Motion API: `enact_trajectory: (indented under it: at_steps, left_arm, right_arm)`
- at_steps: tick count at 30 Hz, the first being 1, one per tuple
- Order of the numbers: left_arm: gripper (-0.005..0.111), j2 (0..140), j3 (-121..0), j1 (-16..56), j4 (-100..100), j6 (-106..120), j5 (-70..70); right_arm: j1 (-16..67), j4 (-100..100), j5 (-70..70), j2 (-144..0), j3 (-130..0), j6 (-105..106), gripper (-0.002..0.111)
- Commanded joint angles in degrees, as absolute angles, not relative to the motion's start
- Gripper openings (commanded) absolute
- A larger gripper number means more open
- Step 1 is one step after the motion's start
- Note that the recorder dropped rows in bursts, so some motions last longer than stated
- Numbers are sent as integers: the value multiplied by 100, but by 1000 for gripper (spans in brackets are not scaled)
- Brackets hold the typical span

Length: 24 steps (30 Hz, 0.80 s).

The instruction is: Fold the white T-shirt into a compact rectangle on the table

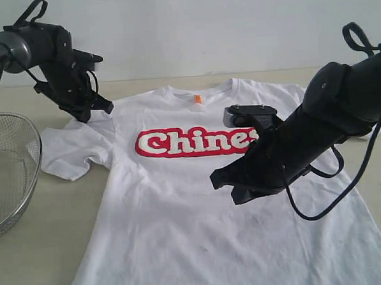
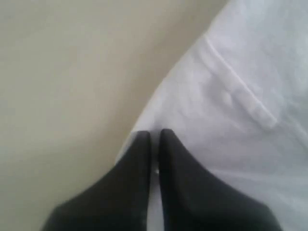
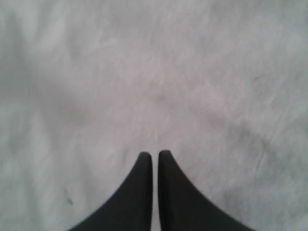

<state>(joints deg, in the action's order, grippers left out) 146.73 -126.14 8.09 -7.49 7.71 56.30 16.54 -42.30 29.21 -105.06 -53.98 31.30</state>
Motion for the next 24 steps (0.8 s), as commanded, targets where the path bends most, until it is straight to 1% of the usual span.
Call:
enact_trajectory:
  at_steps: [1,2,5,8,11,12,14,17,21,24]
  left_arm:
    - [5,14513,-12604,766,0,777,5476]
    - [5,14334,-12604,766,593,1053,5309]
    - [5,13982,-12604,766,1308,1163,5329]
    - [5,13737,-12604,766,1870,1364,5843]
    - [5,13582,-12590,791,2587,1748,6777]
    - [5,13520,-12531,830,2824,1894,6996]
    - [5,13409,-12391,907,3084,1969,6996]
    - [5,13073,-11933,1142,3271,2059,6996]
    - [5,12714,-11181,1690,3176,2092,6996]
    - [5,12674,-10735,2148,3141,2092,6903]
  right_arm:
    - [1666,-4233,2860,-10462,-5395,3185,0]
    - [1666,-4245,2807,-10462,-5395,3185,0]
    - [1656,-4283,2765,-10462,-5395,3185,0]
    - [1656,-4367,2515,-10462,-5395,3148,0]
    - [1556,-4393,2084,-10452,-5409,2902,0]
    - [1425,-4421,2099,-10452,-5458,2795,0]
    - [1064,-4421,2331,-10452,-5581,2739,0]
    - [212,-4462,2707,-10452,-5746,2695,0]
    - [-807,-4471,2837,-10452,-5794,2636,0]
    - [-1223,-4471,2827,-10452,-5794,2646,0]
